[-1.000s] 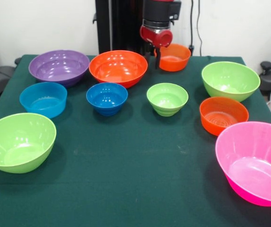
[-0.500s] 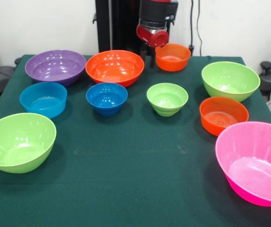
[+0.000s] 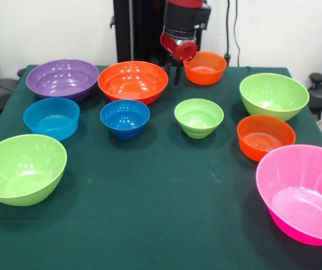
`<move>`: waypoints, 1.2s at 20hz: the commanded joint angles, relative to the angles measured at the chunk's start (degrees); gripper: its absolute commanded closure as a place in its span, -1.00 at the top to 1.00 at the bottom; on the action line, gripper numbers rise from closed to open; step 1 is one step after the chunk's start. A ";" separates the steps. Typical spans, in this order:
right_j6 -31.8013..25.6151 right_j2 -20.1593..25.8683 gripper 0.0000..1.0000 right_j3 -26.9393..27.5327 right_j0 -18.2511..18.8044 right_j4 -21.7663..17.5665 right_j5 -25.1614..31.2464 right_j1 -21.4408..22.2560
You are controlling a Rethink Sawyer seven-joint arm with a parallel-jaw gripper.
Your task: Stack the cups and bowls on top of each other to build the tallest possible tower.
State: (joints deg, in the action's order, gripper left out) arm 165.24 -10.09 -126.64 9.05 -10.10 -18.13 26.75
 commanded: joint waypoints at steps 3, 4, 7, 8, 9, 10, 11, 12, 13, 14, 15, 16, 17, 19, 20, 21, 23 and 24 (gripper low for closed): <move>2.36 3.26 1.00 10.04 -1.94 7.02 8.53 -1.67; 2.34 3.16 1.00 10.26 -2.07 7.35 8.91 -1.68; 2.24 2.70 1.00 12.66 -3.42 10.03 12.28 -1.84; 2.19 2.61 1.00 13.02 -3.62 10.54 12.92 -1.84; 1.90 2.30 1.00 14.27 -4.15 11.52 14.60 -1.99; 1.81 2.12 1.00 14.75 -4.39 11.94 15.19 -2.09; 1.66 1.75 1.00 15.97 -4.95 12.88 16.70 -2.30; 1.67 1.57 1.00 16.41 -5.18 13.29 17.30 -2.38; 1.63 1.38 1.00 17.16 -5.45 13.70 18.23 -2.45; 1.58 1.20 1.00 17.90 -5.72 14.12 19.15 -2.52; 1.54 1.06 1.00 18.90 -6.01 14.66 20.41 -2.53; 1.52 1.10 1.00 19.47 -6.07 14.84 21.15 -2.46; 1.49 1.15 1.00 20.03 -6.13 15.02 21.90 -2.38; 1.44 1.17 1.00 21.18 -6.23 15.25 23.22 -2.29; 1.34 1.18 1.00 21.46 -6.23 15.19 23.58 -2.22; 1.14 1.34 1.00 22.12 -6.19 15.17 24.40 -2.05; 1.12 1.81 1.00 22.42 -5.96 14.92 25.02 -1.62; 1.12 2.07 1.00 22.72 -5.89 14.86 25.47 -1.43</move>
State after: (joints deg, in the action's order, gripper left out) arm 165.24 -11.67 -112.18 3.44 1.62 -0.01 26.69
